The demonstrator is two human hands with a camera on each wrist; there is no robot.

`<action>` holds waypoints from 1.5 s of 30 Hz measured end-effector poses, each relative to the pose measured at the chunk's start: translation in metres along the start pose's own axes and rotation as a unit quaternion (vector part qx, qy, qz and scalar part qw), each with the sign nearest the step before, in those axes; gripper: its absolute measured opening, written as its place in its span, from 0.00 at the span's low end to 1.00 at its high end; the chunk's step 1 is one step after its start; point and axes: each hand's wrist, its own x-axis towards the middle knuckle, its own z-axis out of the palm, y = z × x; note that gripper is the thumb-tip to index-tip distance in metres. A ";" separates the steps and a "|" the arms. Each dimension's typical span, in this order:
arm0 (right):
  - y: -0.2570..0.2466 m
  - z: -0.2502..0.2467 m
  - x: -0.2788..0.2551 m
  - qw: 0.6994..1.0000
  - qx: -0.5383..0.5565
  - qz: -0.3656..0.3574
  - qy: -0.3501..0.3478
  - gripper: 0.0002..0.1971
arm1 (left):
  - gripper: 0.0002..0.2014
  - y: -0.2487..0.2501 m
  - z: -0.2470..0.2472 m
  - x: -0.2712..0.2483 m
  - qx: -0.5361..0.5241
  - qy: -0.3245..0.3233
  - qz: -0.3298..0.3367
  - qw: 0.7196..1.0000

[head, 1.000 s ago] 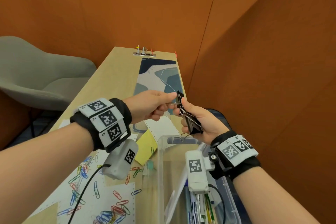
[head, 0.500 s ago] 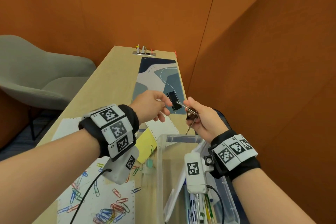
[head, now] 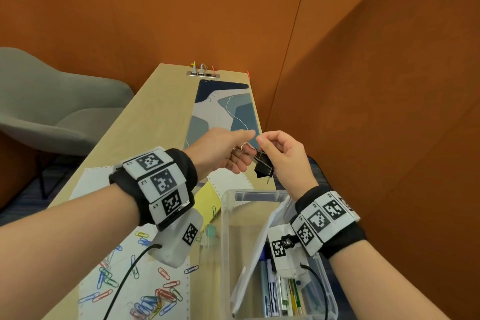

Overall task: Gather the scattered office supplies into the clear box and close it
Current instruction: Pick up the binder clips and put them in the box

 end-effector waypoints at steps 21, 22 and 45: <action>-0.004 -0.015 -0.008 0.912 0.160 0.333 -0.178 0.12 | 0.08 -0.022 -0.004 0.007 0.143 0.139 0.086 0.976; -0.002 -0.018 -0.009 0.917 0.150 0.316 -0.194 0.11 | 0.07 -0.022 -0.007 0.008 0.097 0.121 0.060 0.986; 0.017 -0.021 -0.012 0.952 0.146 0.250 -0.105 0.07 | 0.22 -0.026 0.008 -0.003 0.086 0.073 0.030 0.993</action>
